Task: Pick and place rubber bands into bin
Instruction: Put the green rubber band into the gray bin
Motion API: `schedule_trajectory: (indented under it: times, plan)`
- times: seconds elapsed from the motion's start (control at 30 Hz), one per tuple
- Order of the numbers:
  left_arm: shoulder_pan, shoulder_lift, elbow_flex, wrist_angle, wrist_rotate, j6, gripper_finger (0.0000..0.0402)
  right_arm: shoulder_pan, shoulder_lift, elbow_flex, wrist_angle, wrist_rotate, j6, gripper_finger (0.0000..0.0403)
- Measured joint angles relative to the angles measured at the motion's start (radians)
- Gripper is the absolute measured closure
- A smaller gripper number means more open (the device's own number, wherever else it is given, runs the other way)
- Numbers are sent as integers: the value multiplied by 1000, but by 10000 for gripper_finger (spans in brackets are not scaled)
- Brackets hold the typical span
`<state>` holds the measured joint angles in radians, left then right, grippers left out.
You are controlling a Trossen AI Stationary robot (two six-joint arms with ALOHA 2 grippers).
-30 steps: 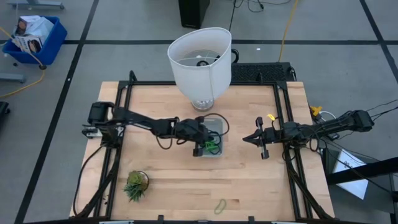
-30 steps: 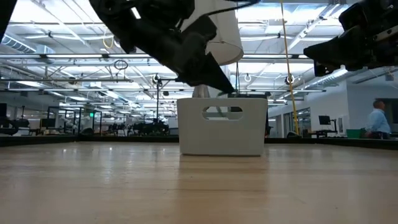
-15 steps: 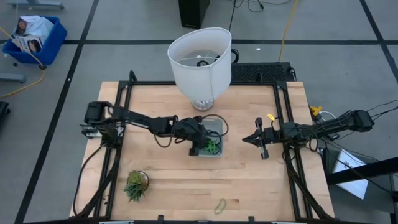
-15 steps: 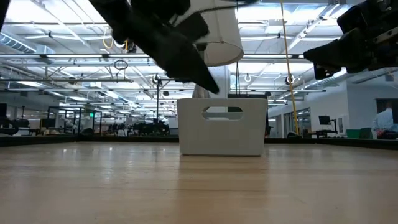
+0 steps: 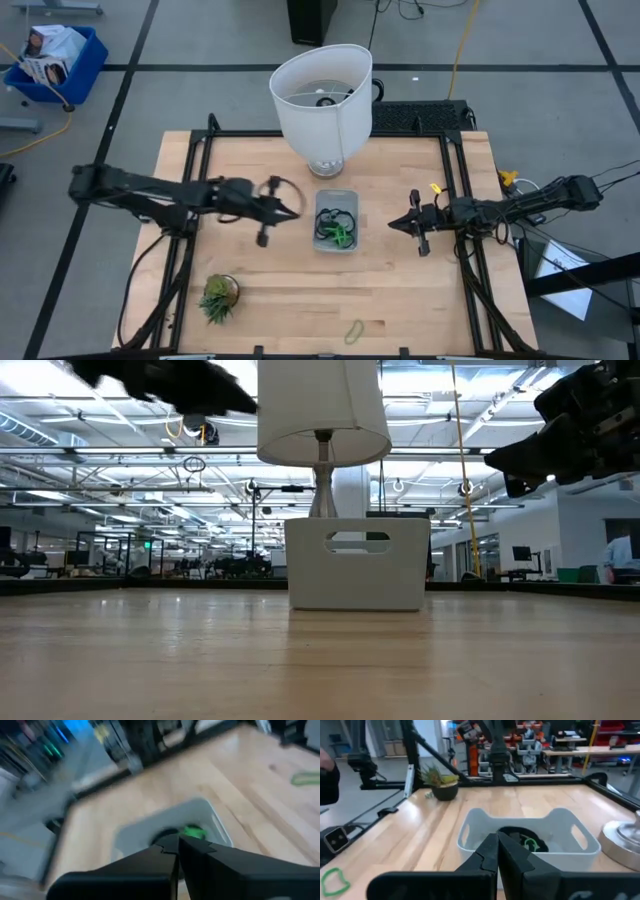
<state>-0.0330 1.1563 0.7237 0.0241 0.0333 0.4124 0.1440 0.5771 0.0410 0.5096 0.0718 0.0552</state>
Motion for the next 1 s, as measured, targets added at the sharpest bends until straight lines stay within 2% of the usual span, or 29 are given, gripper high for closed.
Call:
schedule_trajectory:
  times: [0.1,0.23,0.33,0.47,0.63,0.73,0.83,1.0]
  plan:
    - [-6,-180,-95,14,-2,27,396,0,13,0,16,8,12,403]
    - [-14,-411,-265,112,10,34,398,0,24,0,29,7,-15,403]
    - [7,-547,-366,161,1,12,399,0,30,0,56,7,-44,403]
    - [14,-668,-488,203,2,-22,400,0,30,0,79,6,-80,403]
    - [14,-755,-622,311,20,-22,400,0,33,0,83,-19,-100,403]
    - [14,-765,-679,383,23,-35,400,4,36,15,78,-22,-102,403]
    - [14,-765,-697,411,23,-43,400,36,63,65,-23,-21,-98,403]
    - [14,-765,-688,429,-35,-55,384,152,195,221,-123,81,-78,403]
